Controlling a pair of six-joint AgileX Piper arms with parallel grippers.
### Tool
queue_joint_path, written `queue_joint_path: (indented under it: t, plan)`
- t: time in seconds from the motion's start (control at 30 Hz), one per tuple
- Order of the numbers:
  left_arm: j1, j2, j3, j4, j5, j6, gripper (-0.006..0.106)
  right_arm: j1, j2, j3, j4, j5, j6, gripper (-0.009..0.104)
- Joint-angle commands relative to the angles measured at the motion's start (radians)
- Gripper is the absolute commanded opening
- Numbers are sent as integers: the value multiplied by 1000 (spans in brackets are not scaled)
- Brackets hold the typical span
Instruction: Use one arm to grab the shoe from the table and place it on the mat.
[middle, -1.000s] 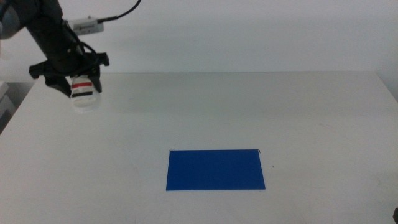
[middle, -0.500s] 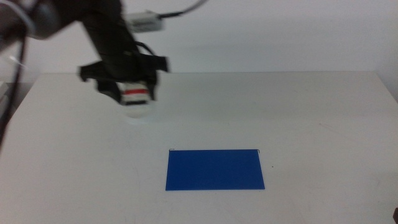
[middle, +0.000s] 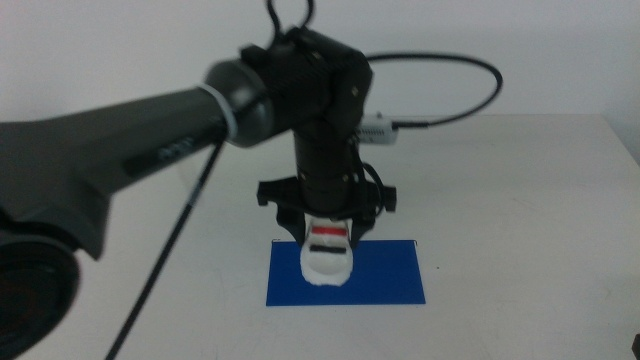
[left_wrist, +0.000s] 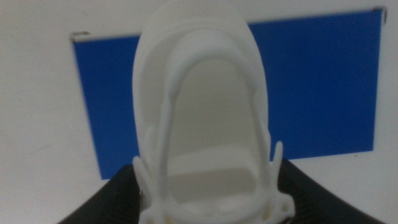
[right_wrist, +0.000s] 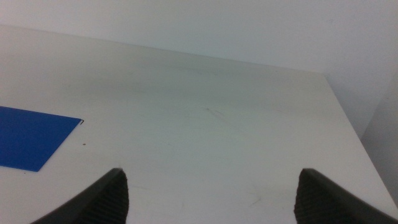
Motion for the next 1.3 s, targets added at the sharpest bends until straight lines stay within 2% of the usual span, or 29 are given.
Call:
queue_joint_path:
  t: [0.0,0.23,0.33,0.53,0.8,0.87,0.93,1.13,1.27]
  plan:
    - [-12,-42,-23,3,40,-8,-1,3,4,5,-11,-73,-10,78]
    - [-19,-34,-23,-6,7,113,-1,3,4,5,-11,-73,-10,78]
    - [-19,-34,-23,-5,8,274,-1,3,4,5,-11,-73,-10,78]
    - [-19,-34,-23,-5,7,732,-1,3,4,5,-11,-73,-10,78]
    - [-19,-34,-23,-23,12,1452,-1,3,4,5,-11,-73,-10,78]
    - [-19,-34,-23,-41,21,1569,-1,3,4,5,-11,-73,-10,78]
    - [-19,-34,-23,-60,27,1628,-1,3,4,5,-11,-73,-10,78]
    - [-19,-34,-23,-141,28,1622,-1,3,4,5,-11,-73,-10,78]
    - [-18,-34,-23,-124,-13,1622,-1,3,4,5,-11,-73,-10,78]
